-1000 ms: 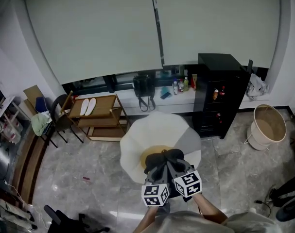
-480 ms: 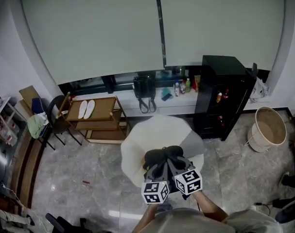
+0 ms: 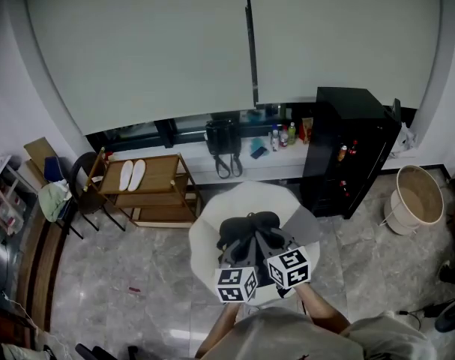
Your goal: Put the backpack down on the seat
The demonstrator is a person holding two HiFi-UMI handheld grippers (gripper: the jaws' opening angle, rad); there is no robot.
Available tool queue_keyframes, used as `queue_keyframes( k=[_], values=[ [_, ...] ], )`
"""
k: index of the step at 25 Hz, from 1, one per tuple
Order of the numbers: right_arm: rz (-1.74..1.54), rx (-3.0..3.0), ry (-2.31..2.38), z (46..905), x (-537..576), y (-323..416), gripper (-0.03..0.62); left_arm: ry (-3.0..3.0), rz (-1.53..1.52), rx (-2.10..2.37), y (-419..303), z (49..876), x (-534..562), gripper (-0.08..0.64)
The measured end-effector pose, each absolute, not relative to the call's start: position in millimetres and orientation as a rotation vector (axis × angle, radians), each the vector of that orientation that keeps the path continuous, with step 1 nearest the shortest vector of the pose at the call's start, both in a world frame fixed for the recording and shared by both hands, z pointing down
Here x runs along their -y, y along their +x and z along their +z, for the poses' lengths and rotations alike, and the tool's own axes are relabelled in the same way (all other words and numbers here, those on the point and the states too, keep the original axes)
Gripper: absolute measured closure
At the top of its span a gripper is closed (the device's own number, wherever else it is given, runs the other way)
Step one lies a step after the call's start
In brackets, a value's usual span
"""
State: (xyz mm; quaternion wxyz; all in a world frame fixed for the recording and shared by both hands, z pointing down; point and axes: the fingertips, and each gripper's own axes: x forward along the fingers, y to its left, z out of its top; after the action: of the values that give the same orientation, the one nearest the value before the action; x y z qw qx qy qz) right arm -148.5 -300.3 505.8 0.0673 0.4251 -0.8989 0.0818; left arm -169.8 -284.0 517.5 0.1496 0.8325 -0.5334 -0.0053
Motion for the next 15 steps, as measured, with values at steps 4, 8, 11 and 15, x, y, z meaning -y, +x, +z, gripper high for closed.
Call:
queue_keyframes(
  k=[4,8,11,15],
  values=[
    [0.246,2.697,1.281,511.7,321.9,-161.0,0.557,2.389,-0.012,1.521,-182.1,523.2,305.4,0.517],
    [0.264,2.676,1.28,521.2,336.9,-168.3,0.557,2.381,-0.004,1.498,-189.0,532.0,320.5,0.517],
    [0.282,2.666,1.286,528.9,341.1,-169.5,0.557,2.369,0.001,1.481,-190.5,539.0,324.3,0.517],
    [0.289,2.66,1.301,537.8,345.9,-171.3,0.557,2.36,-0.008,1.466,-192.8,548.5,329.1,0.517]
  ],
)
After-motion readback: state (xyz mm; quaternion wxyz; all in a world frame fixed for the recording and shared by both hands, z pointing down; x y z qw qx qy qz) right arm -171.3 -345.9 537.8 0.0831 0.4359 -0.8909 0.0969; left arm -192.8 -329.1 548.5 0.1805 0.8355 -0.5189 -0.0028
